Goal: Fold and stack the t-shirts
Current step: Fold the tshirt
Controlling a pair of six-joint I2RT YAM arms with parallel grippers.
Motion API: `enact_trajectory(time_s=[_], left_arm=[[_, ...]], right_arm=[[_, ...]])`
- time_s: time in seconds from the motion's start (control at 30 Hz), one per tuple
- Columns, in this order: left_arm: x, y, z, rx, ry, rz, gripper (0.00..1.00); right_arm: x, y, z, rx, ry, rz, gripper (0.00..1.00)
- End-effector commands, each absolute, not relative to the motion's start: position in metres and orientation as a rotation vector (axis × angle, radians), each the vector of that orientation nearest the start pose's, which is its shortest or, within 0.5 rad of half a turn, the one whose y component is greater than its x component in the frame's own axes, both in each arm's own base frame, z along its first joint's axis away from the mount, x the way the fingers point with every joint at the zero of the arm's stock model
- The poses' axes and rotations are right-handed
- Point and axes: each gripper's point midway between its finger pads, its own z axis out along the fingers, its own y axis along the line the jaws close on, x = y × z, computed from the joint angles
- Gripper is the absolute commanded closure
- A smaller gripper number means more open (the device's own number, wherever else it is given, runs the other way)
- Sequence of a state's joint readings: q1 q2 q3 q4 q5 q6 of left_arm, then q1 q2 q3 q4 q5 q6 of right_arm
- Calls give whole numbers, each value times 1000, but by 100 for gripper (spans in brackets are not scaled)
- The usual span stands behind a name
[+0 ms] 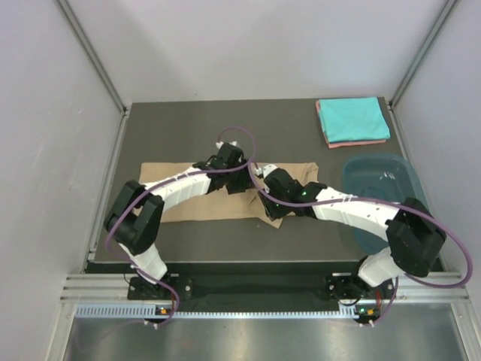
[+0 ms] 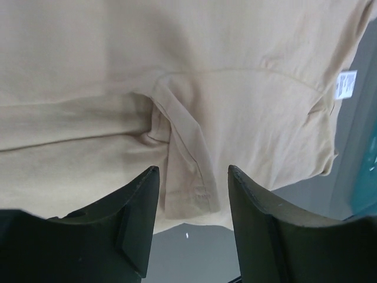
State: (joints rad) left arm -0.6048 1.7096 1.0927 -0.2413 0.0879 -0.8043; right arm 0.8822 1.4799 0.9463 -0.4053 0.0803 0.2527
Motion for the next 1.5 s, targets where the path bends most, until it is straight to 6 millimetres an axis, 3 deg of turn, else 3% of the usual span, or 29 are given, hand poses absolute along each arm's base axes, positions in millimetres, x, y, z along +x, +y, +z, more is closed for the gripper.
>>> enact_trajectory(time_s=[0.0,0.03,0.17,0.27,0.43,0.53,0.73,0.87,1.0,1.1,1.13,1.23,1.3,1.47], left_arm=[[323,-278,93,-121,2499,-628,45],[325,-283,105,-98,2448,-670,45],[318,-290,118,-30,2384,-729,45],[314,-285,110,-22,2424,-680,45],[307,-285,98,-12,2441,-698,46],[304,-294,99,2,2413,-786,46],[301,-300,96,10,2418,-830,46],[301,-293,92,-4,2425,-788,54],[302,-286,88,-15,2437,-732,74],[302,-283,84,-11,2448,-704,82],[302,-282,83,-10,2450,-700,92],[302,-280,78,-19,2466,-677,100],[302,-279,75,-22,2477,-661,100],[305,-269,72,-68,2501,-571,100]], right_arm=[[219,253,72,-483,2502,326,66],[220,249,72,-434,2500,316,66],[218,231,64,-106,2530,304,66],[216,219,62,163,2530,330,66],[206,220,61,487,2526,450,64],[202,224,54,569,2521,513,64],[201,231,45,673,2537,531,65],[206,239,41,693,2517,569,65],[205,239,32,673,2547,513,66],[203,238,25,687,2561,492,67],[203,236,22,694,2558,478,68],[205,230,21,697,2542,437,76],[206,228,22,693,2531,430,100],[210,216,32,661,2491,382,100]])
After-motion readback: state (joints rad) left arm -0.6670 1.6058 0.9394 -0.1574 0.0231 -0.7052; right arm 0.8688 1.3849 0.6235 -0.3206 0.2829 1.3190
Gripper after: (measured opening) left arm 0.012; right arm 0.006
